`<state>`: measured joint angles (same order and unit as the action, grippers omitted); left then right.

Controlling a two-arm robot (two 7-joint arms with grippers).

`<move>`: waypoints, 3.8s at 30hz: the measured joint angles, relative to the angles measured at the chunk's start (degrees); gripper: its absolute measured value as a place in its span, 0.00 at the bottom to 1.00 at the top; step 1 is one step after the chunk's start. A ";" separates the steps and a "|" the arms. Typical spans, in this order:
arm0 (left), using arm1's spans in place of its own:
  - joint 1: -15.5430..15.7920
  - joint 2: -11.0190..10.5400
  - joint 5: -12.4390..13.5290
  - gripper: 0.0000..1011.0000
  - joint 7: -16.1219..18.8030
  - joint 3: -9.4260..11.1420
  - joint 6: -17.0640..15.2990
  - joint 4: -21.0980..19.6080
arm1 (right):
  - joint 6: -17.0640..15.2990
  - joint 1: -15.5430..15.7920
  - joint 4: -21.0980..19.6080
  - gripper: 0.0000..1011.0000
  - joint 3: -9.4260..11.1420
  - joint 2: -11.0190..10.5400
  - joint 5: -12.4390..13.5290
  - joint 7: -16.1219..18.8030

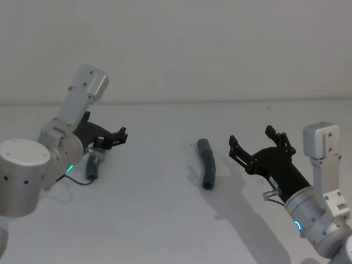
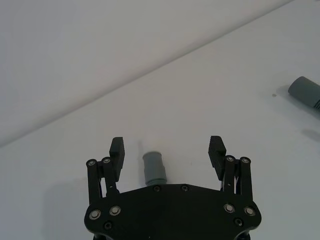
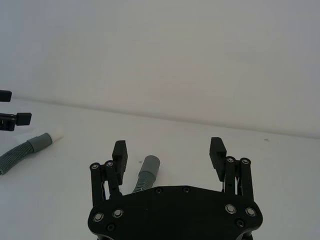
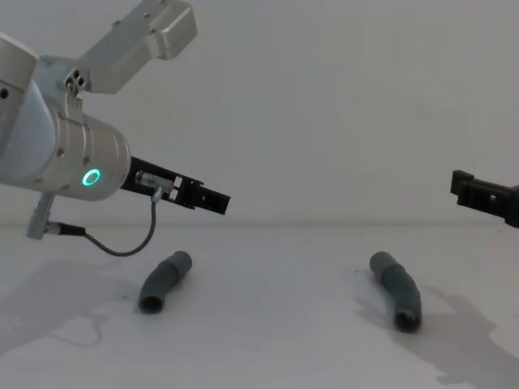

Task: Use both hands to pick up one end of the pipe from the table, align the ends, and insert them.

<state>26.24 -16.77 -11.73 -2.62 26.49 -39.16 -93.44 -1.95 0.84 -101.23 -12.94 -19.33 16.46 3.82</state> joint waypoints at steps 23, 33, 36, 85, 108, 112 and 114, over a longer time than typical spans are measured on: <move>-4.91 4.65 -0.79 0.99 5.01 -4.69 -3.43 -0.28 | 0.00 0.00 0.00 0.99 0.00 0.00 0.00 0.00; -5.71 5.54 -1.42 0.99 5.11 -6.50 -2.69 1.00 | 0.00 0.00 0.00 0.99 0.00 0.00 0.00 0.00; -5.81 5.69 -1.61 0.99 4.95 -6.86 -2.66 1.43 | 0.00 0.00 0.00 0.99 0.00 0.00 0.00 0.00; -4.03 7.26 -0.23 0.99 1.41 -7.15 -1.02 10.00 | 0.00 0.00 0.00 0.99 0.00 0.00 0.00 0.00; -3.87 7.85 0.00 0.87 1.06 -7.49 -0.57 11.10 | 0.00 0.00 0.00 0.99 0.00 0.00 0.00 0.00; -3.87 7.87 0.01 0.85 1.05 -7.51 -0.56 11.17 | 0.00 0.00 0.00 0.99 0.00 0.00 0.00 0.00; -3.87 7.88 0.02 0.83 1.05 -7.52 -0.55 11.19 | 0.00 0.00 0.00 0.99 0.00 0.00 0.00 0.00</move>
<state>22.37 -8.88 -11.71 -1.57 18.97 -39.71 -82.25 -1.95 0.84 -101.23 -12.94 -19.33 16.46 3.83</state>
